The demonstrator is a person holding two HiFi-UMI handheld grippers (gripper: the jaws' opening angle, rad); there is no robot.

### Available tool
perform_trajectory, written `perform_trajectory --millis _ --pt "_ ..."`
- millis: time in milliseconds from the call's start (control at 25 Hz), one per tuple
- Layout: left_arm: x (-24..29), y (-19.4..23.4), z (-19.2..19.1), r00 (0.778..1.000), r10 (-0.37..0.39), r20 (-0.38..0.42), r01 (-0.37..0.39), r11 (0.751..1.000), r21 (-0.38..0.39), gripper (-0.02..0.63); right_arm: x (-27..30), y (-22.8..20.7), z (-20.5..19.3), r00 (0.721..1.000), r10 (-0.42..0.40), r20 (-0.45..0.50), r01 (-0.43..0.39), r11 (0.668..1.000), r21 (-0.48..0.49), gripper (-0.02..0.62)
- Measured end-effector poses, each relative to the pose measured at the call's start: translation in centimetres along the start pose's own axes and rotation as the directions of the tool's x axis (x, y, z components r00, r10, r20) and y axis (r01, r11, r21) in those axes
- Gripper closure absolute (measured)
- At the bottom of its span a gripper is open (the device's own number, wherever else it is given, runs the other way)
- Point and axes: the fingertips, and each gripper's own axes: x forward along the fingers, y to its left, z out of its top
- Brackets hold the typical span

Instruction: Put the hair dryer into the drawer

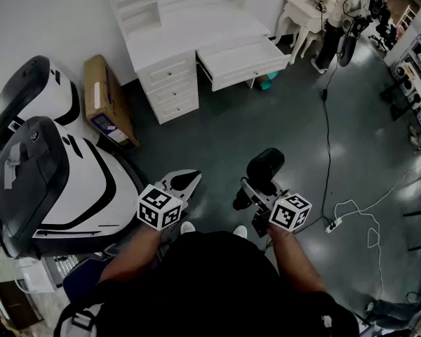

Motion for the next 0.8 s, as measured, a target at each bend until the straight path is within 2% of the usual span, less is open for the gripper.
perform_trajectory --millis 800 --pt "-1.01 0.47 -0.21 1.000 -0.008 0.009 0.008 1.000 -0.007 0.595 -0.02 0.98 -0.67 1.000 -0.014 0.007 0.014 1.000 -0.003 0.368"
